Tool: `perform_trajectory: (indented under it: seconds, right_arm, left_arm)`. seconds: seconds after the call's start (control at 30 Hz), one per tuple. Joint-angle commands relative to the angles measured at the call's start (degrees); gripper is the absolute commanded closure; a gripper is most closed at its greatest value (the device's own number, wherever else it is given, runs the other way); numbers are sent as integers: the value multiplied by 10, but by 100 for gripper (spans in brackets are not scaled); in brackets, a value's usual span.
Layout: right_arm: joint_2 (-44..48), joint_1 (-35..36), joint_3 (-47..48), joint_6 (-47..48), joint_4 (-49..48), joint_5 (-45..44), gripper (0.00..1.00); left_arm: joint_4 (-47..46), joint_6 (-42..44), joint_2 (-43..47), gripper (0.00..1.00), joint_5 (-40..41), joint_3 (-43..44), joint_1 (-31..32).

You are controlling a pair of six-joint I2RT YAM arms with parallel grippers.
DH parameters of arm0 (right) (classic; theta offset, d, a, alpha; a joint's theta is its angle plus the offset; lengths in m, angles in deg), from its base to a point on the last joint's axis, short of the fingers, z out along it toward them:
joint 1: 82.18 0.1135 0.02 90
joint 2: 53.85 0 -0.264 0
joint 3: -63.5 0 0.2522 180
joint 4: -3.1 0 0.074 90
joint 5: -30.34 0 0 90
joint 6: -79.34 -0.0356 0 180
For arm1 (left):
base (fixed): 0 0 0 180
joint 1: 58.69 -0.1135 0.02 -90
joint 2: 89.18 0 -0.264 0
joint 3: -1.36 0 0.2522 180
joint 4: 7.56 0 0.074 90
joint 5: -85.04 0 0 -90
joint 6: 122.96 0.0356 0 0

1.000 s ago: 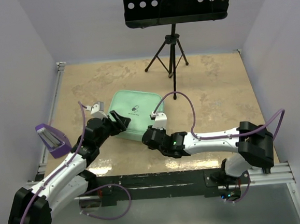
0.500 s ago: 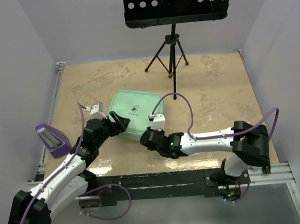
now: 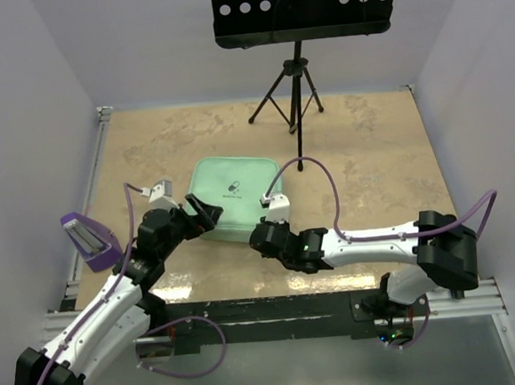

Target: Organize the medicine kit

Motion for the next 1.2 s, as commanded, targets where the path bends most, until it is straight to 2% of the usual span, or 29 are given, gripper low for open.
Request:
perform_trajectory:
  seconds: [0.0, 0.3, 0.47, 0.63, 0.73, 0.87, 1.0, 1.1, 1.17]
  right_arm:
    - [31, -2, -8, 66, 13, -43, 100]
    - [-12, -1, 29, 117, 3, -25, 100]
    - [-40, 11, 76, 154, 1, -20, 100]
    - [-85, 20, 121, 183, -17, 1, 100]
    - [-103, 20, 139, 188, -27, 11, 100]
    - [-114, 20, 144, 190, -36, 21, 100]
    - [-113, 20, 134, 189, -36, 30, 100]
    - [-106, 20, 119, 183, -29, 34, 100]
    - [-101, 20, 110, 178, -24, 38, 100]
  left_arm:
    - [80, -30, 41, 0, 4, 7, -1]
    - [123, -75, 58, 0, -60, -20, 0]
    - [222, -66, 66, 0, -20, 26, 0]
    - [344, -99, 53, 0, 48, 77, 0]
    - [378, -113, 44, 0, 38, 90, 0]
    - [307, -130, 71, 0, -15, 34, 0]
    - [165, -141, 87, 0, -47, -29, 0]
    - [60, -149, 64, 0, -48, -54, 0]
    - [22, -148, 20, 0, -41, -55, -1]
